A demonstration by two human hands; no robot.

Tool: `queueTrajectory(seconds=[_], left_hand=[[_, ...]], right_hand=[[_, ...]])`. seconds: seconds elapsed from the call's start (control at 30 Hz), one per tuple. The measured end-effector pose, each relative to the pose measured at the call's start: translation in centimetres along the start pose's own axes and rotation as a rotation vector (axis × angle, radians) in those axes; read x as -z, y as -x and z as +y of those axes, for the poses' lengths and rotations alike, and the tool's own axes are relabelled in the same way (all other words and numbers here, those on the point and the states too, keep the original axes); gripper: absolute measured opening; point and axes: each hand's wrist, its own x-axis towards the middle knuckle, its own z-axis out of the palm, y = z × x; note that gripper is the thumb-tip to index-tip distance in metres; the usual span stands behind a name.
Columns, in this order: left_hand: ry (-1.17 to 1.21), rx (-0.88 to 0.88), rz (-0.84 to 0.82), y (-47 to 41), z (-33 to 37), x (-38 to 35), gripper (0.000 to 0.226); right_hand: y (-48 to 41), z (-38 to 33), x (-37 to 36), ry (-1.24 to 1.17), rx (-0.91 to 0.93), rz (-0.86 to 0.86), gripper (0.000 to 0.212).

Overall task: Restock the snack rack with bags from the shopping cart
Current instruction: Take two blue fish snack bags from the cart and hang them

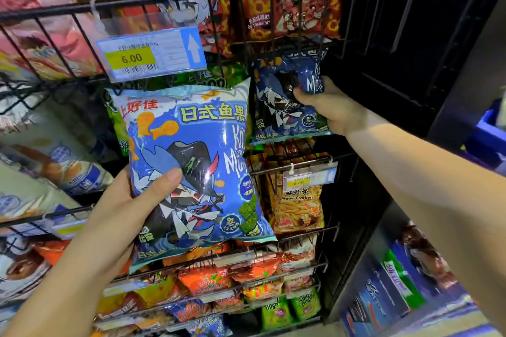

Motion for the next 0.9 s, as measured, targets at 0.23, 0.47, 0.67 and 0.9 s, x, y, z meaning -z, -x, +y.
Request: queueTrajectory(seconds=[0.23,0.47,0.67,0.9], left_hand=[[-0.023,-0.014,-0.005,0.2,-0.2,0.4,0.092],[-0.007,-0.011,-0.013,0.3,-0.2,0.2,0.096],[-0.025,0.000,-0.025,0.3,-0.5,0.4,0.083],[0.001,-0.002,-0.016,0.6,-0.6,0.3,0.091]], right_hand=[[-0.7,-0.1,-0.9,0.040,0.022,-0.005,0.056],[-1.0,0.2,-1.7,0.035,0.048,0.122,0.043],[-0.9,1.2,-2.4,0.061,0.015,0.107,0.049],[-1.0,2.7,-2.5,0.077,-0.093,0.096,0.063]])
